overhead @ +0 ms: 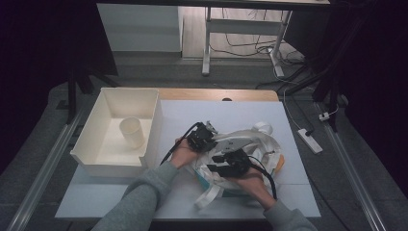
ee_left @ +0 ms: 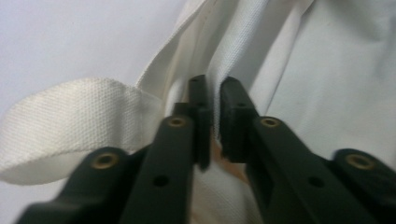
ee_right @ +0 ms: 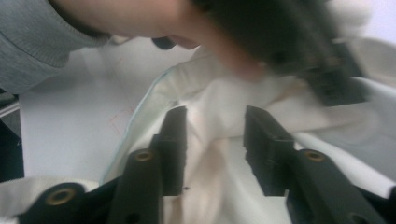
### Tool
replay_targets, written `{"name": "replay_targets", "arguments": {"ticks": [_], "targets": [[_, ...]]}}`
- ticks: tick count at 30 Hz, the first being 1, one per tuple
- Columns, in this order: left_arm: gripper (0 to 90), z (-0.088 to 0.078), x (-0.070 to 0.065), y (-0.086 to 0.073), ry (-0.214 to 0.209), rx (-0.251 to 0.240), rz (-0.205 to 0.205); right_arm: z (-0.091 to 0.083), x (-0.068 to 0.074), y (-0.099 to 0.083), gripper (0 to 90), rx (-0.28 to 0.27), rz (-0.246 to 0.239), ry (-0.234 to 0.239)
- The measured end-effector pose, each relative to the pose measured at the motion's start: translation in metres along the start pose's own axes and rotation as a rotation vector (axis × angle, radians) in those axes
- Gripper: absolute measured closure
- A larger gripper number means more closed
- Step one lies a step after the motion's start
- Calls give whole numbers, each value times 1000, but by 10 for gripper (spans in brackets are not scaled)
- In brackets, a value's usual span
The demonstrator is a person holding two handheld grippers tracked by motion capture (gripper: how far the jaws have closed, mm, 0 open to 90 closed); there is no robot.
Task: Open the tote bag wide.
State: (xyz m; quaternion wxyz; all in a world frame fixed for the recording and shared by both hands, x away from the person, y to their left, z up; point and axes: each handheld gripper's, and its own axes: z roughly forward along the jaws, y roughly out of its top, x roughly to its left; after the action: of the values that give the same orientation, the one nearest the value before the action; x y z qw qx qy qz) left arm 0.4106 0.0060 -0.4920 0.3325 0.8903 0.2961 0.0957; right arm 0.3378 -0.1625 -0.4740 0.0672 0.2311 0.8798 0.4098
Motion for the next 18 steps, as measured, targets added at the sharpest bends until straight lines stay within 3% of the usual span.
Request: {"name": "replay_targets", "arguments": {"ticks": [2, 6, 11, 15, 18], "targets": [[658, -5, -1, 1, -11, -19, 5, -11, -5, -2, 551, -22, -4, -21], [549, -23, -3, 3, -26, -64, 2, -33, -15, -9, 534, -72, 6, -59], [468, -49, -10, -2, -47, -73, 11, -56, -25, -24, 517, -96, 22, -111], [427, -72, -19, -7, -78, -99, 4, -67, -30, -39, 506, -94, 39, -147], [393, -91, -25, -9, -76, -134, 5, -76, -34, -45, 502, -101, 55, -170]]}}
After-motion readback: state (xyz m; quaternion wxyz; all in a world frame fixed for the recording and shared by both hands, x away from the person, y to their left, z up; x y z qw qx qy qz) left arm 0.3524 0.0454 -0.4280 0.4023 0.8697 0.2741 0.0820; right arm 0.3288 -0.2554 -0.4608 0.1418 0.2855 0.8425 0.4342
